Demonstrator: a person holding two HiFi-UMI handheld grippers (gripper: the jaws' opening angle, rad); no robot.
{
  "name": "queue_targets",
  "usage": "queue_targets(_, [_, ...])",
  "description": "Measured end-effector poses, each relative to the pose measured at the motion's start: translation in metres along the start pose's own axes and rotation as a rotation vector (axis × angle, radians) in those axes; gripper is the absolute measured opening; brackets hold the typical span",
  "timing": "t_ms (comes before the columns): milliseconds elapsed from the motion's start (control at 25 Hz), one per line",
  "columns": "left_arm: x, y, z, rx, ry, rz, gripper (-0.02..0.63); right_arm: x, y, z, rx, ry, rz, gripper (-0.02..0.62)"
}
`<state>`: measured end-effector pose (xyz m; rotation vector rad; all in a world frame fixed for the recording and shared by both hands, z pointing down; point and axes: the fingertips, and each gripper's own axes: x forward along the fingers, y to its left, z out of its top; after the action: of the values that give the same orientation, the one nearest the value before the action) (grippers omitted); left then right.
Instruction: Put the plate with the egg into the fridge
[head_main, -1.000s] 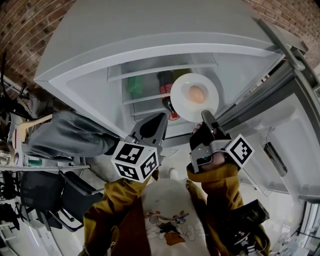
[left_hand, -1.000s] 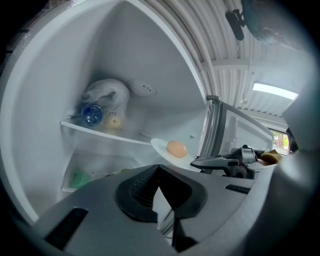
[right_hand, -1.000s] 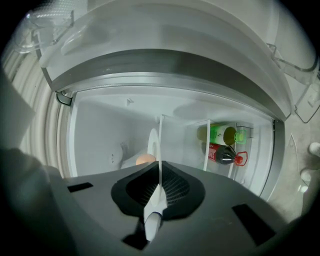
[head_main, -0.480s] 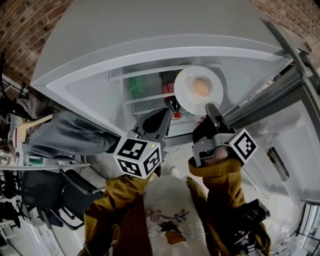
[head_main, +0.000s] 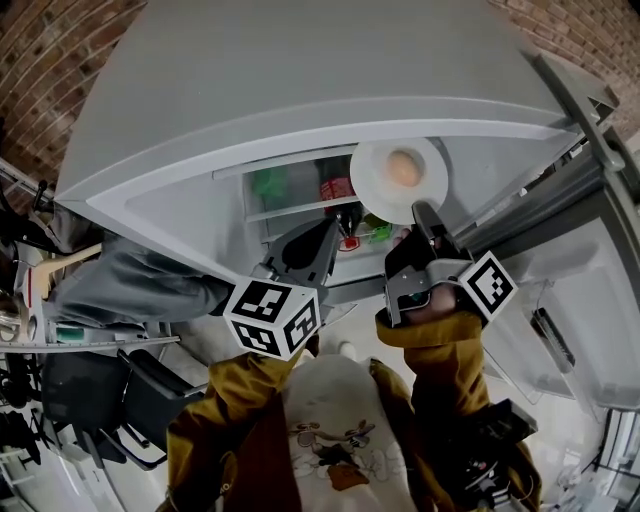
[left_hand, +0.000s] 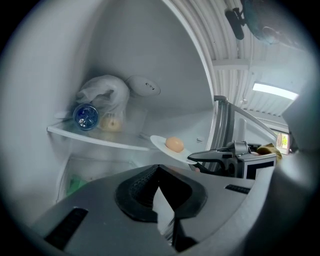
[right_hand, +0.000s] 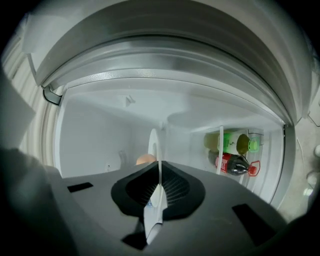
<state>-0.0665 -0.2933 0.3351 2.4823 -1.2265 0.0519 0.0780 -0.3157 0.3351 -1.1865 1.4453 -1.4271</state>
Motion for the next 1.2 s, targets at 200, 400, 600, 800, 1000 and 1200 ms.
queue_targets(200, [0.011,-0.001,-0.002,-0.001,0.011,-0.014,0.008,0.01,0.0,0.004,-0.002,-0.009,-0.007,0.014])
queue_targets(400, [0.018,0.0,0.0,0.001,0.013,-0.026,0.008,0.023,0.001,0.008,-0.012,-0.015,-0.014,0.014])
queue_targets(600, [0.023,0.002,-0.001,0.0,0.022,-0.024,0.008,0.037,0.003,0.012,-0.023,-0.033,-0.028,0.014])
queue_targets(800, [0.026,0.007,0.001,0.002,0.022,-0.014,0.008,0.047,0.003,0.015,-0.007,-0.038,-0.033,0.014])
queue_targets(1000, [0.03,0.017,0.003,0.019,0.019,0.01,0.008,0.054,0.002,0.017,0.005,-0.039,-0.044,0.014])
queue_targets(1200, [0.033,0.026,0.006,0.02,0.016,0.033,0.008,0.062,0.004,0.02,0.0,-0.041,-0.033,0.014])
